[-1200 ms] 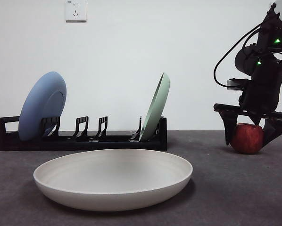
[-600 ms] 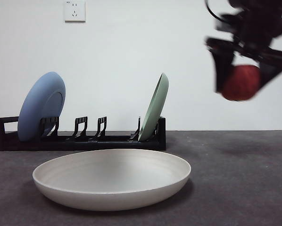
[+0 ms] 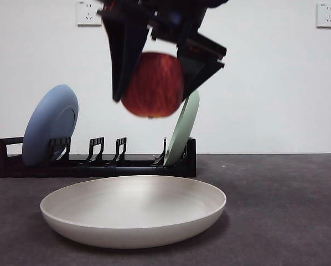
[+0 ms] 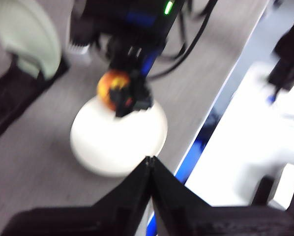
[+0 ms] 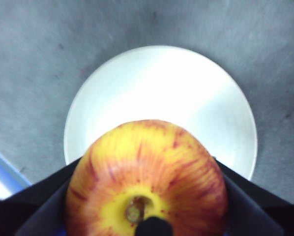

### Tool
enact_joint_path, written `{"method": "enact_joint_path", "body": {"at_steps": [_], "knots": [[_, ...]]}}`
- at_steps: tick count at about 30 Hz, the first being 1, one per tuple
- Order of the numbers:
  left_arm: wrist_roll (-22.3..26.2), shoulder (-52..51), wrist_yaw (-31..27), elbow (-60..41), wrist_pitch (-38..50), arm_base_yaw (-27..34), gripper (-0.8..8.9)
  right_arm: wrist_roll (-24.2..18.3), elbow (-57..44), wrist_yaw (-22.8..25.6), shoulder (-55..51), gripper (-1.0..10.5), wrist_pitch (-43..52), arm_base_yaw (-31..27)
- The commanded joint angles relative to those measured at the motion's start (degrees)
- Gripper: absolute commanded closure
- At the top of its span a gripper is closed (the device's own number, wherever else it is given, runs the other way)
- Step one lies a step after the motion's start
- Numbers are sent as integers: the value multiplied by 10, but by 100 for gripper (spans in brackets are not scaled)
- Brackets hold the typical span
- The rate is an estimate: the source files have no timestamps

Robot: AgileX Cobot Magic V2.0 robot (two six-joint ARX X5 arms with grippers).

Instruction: Take the yellow plate from the plate rack,put the plate on the table,take the apple from the table,put the apple in the plate

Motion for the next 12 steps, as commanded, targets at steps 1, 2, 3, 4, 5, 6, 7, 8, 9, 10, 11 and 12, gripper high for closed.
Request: {"method": "enact_joint_path", "body": {"at_steps": [1,2,3,4,5,6,7,8,9,10,11,12], "knots": [[-14,-6,4,0,6,-1,818,13,-2,2,24,957,20,13],[-16,-9,5,0,6,-1,819,14,-2,2,38,957,30,16],[-16,-13,5,-1,6,-1,821,14,-2,2,52,957,39,16],[-13,-15,3,-1,6,-1,821,14,-2,2,67,957,49,16],[-8,-19,0,-2,6,-1,821,14,-2,2,83,957,60,16],[0,-22,0,-5,6,-1,821,14,-2,2,94,957,68,16],[1,-26,0,-12,6,-1,821,14,-2,2,104,957,77,16],[1,-28,0,-18,6,-1,821,14,-2,2,108,957,81,16],[1,-30,0,-26,6,-1,821,12,-2,2,112,957,85,16],[2,-34,0,-37,6,-1,821,9,-2,3,117,957,90,16],[3,-37,0,-48,6,-1,821,7,-2,4,120,957,95,16],[5,-42,-1,-62,6,-1,821,5,-4,4,123,957,101,16]]}}
